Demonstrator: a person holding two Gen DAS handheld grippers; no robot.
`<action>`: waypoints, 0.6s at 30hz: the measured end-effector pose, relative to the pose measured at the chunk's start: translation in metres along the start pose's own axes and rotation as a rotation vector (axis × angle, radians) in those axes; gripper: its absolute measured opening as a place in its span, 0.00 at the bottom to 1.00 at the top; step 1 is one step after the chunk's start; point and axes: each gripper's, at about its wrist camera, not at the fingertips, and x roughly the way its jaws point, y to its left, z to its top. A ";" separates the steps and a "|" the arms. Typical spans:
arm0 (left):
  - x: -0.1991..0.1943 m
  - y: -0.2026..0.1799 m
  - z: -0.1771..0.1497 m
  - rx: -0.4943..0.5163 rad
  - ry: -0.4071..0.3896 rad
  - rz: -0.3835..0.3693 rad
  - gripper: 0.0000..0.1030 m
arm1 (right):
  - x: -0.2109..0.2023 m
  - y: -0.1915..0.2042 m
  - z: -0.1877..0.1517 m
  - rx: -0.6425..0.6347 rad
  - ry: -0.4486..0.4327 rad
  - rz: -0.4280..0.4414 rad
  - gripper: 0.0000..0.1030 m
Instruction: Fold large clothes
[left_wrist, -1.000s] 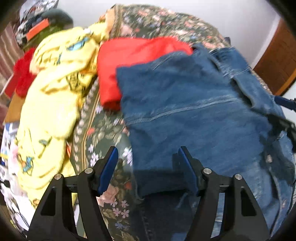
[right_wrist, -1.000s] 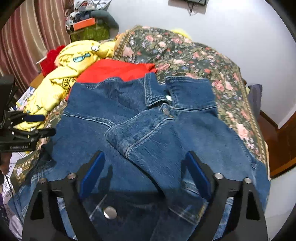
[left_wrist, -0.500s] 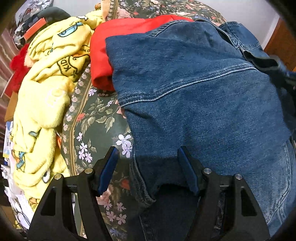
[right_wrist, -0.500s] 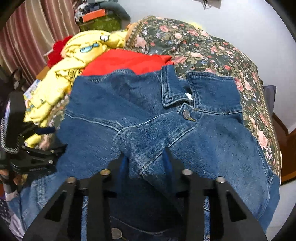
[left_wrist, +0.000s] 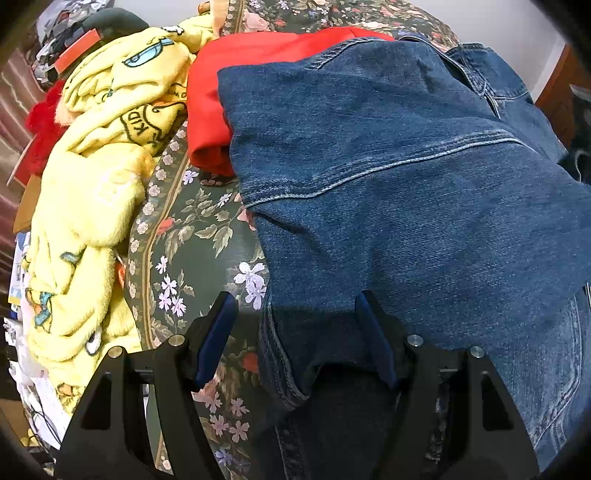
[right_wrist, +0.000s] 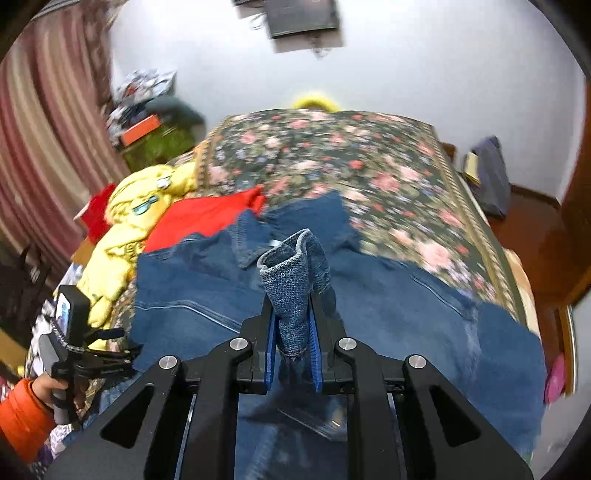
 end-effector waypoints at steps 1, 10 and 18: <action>0.000 0.000 0.000 -0.003 0.003 0.001 0.65 | -0.002 -0.007 -0.004 0.019 0.002 -0.002 0.13; -0.025 0.008 0.009 -0.018 -0.002 -0.046 0.65 | 0.002 -0.053 -0.040 0.159 0.067 0.023 0.12; -0.086 0.005 0.036 -0.004 -0.141 -0.105 0.65 | -0.031 -0.047 -0.018 0.117 -0.036 0.071 0.12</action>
